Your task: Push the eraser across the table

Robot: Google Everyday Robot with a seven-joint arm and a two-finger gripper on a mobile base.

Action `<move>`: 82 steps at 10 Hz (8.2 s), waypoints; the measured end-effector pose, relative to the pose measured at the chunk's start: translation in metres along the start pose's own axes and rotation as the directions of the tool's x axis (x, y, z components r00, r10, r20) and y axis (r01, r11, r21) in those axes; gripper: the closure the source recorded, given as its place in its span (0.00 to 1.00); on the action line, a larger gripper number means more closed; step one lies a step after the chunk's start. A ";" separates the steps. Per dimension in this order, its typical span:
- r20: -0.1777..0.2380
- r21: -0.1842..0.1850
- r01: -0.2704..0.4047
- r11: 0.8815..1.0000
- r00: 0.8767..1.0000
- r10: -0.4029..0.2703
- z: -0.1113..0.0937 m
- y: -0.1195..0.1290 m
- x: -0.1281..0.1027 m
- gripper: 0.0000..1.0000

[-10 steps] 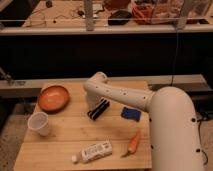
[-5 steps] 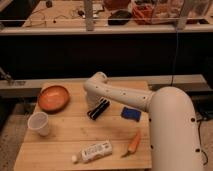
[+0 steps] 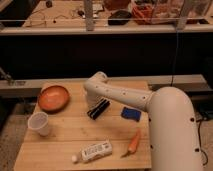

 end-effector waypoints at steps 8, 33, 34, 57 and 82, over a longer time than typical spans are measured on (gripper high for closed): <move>-0.003 0.002 0.008 1.000 1.000 -0.008 0.000 -0.004 0.010 1.00; 0.020 0.000 0.048 0.999 0.999 -0.048 0.001 0.005 0.026 1.00; 0.022 -0.001 0.049 0.999 0.999 -0.049 0.002 0.007 0.025 1.00; 0.040 -0.022 0.061 0.998 0.997 -0.060 0.000 0.023 0.025 1.00; 0.051 -0.039 0.089 0.995 0.995 -0.087 0.004 0.026 0.021 1.00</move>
